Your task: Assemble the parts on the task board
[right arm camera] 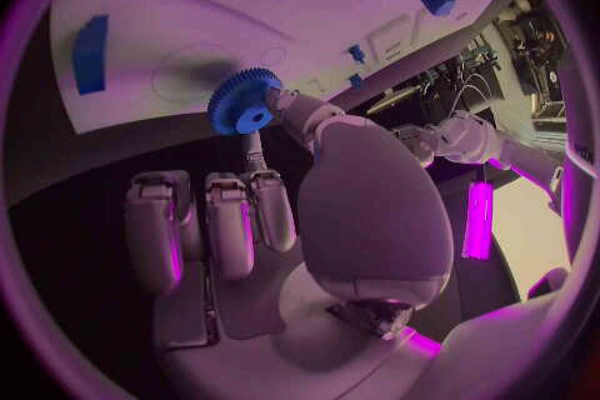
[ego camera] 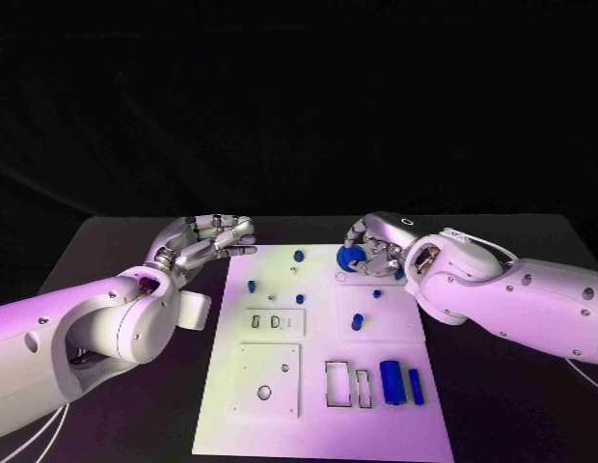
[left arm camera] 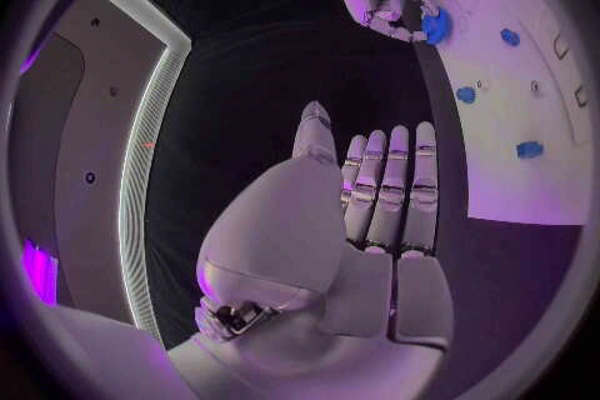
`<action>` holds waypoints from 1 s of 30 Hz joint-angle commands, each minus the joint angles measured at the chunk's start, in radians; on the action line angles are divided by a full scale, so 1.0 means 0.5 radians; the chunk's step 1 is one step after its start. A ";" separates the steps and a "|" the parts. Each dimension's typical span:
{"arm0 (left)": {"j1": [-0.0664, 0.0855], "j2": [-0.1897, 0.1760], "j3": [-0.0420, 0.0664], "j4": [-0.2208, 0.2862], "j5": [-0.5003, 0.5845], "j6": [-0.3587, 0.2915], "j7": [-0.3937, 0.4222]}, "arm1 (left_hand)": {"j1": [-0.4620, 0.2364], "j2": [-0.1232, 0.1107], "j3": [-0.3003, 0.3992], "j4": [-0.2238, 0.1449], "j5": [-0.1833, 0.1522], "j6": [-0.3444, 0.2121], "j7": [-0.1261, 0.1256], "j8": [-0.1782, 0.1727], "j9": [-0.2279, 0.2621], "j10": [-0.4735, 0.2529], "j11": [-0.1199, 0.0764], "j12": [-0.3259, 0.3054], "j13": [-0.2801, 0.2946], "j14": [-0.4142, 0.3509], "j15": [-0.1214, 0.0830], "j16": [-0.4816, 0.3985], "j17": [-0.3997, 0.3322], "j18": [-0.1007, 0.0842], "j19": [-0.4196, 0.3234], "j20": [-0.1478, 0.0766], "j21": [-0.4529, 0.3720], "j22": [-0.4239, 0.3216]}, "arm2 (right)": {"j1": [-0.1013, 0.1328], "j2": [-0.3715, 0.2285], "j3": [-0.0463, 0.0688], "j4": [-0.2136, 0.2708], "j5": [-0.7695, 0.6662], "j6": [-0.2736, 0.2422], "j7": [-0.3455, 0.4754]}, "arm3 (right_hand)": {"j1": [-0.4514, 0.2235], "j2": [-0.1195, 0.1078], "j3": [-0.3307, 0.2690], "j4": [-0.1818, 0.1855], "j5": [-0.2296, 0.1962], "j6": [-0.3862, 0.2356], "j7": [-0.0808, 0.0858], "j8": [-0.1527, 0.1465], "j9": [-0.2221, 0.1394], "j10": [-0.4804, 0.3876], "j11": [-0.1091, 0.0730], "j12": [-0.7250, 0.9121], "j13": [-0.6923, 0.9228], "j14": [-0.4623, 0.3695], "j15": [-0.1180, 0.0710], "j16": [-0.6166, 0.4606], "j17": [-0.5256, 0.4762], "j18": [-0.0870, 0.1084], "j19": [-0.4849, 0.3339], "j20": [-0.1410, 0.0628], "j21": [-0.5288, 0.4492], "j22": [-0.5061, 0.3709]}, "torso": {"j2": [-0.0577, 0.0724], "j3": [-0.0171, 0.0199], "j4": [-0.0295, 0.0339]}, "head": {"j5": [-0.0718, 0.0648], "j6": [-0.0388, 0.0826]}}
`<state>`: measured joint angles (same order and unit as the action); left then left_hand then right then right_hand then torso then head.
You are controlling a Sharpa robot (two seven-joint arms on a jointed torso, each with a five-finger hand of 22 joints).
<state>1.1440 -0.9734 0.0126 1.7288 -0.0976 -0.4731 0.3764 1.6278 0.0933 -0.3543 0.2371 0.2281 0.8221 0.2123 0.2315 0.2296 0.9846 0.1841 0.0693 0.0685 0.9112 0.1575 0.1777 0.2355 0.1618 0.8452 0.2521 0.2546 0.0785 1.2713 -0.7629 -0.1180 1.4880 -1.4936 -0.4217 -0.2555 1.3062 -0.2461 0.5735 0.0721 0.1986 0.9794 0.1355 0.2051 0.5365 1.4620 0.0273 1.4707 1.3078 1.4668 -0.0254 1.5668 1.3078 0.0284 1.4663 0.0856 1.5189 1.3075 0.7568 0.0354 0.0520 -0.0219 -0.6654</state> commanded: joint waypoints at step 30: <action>0.003 0.027 0.002 0.006 0.003 0.037 0.012 | 0.014 0.021 -0.001 -0.018 -0.008 -0.015 0.030 -0.009 0.004 -0.016 0.002 -0.009 -0.002 -0.013 -0.001 -0.017 0.003 0.032 -0.003 0.015 -0.014 -0.004 | -0.089 0.474 -0.015 -0.185 -0.389 -0.060 -0.028 | -0.050 -0.001 0.029 0.001 0.012 0.075 -0.063 0.006 0.036 0.062 -0.002 0.003 0.308 0.208 -0.018 0.008 0.526 -0.024 0.118 -0.015 0.017 0.428 | 0.009 -0.0011 0.013 | 0.027 -0.008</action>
<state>1.1440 -0.9621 0.0126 1.7289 -0.0975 -0.4711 0.3753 1.6329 0.0986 -0.3571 0.2344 0.2281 0.8221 0.2123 0.2315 0.2304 0.9846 0.1841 0.0694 0.0685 0.9112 0.1575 0.1730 0.2362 0.1619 0.8452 0.2521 0.2507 0.0775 1.2289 -0.5301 -0.1258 1.4002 -1.6707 -0.4674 -0.2636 1.2867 -0.2476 0.5797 0.0726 0.1995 0.9824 0.1321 0.2048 0.5377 1.4617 0.0271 1.4706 1.3075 1.4668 -0.0252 1.5668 1.3075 0.0290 1.4662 0.0857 1.5241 1.3081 0.7613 0.0339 0.0569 -0.0097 -0.6669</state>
